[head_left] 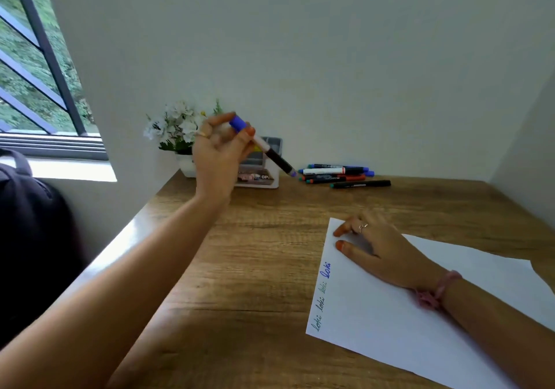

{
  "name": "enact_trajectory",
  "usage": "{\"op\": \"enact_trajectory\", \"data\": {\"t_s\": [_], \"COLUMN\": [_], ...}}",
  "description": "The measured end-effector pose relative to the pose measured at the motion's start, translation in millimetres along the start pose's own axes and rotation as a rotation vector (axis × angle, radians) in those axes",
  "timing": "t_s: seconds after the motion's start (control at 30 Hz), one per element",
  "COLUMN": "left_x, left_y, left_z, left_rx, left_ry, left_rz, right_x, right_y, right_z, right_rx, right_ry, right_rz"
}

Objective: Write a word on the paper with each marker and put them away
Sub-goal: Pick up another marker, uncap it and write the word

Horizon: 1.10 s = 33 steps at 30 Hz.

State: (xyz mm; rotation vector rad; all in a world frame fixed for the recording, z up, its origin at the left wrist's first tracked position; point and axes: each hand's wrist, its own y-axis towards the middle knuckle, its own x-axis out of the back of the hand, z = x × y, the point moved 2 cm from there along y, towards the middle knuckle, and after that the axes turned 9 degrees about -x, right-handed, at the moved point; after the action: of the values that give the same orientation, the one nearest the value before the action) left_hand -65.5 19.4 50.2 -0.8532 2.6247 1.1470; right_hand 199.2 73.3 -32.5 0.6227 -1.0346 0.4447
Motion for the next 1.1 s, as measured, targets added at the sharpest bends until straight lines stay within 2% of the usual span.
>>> {"op": "enact_trajectory", "data": {"t_s": [0.1, 0.17, 0.3, 0.5, 0.63, 0.83, 0.97, 1.1], "left_x": [4, 5, 6, 7, 16, 17, 15, 2], "left_y": [40, 62, 86, 85, 81, 83, 82, 75], "left_z": [-15, -15, 5, 37, 54, 51, 38, 23], "left_rx": [-0.261, -0.334, -0.357, -0.336, -0.315, -0.309, -0.358, -0.595], "left_ry": [0.258, 0.439, 0.679, 0.885, 1.003, 1.094, 1.013, 1.067], "left_rz": [0.017, 0.034, 0.077, 0.259, 0.363, 0.397, 0.298, 0.181], "right_x": [0, 0, -1, -1, -2, -2, -3, -3], "right_y": [0, 1, 0, 1, 1, 2, 2, 1], "right_z": [-1, -1, -2, -3, -5, -4, -4, -5], "right_rx": [-0.004, -0.002, 0.0, 0.003, -0.011, -0.016, -0.022, -0.031], "right_ry": [0.008, 0.003, 0.009, 0.012, 0.015, 0.023, 0.024, 0.013], "right_rz": [0.003, 0.007, 0.004, 0.006, 0.012, 0.007, 0.006, 0.016]}}
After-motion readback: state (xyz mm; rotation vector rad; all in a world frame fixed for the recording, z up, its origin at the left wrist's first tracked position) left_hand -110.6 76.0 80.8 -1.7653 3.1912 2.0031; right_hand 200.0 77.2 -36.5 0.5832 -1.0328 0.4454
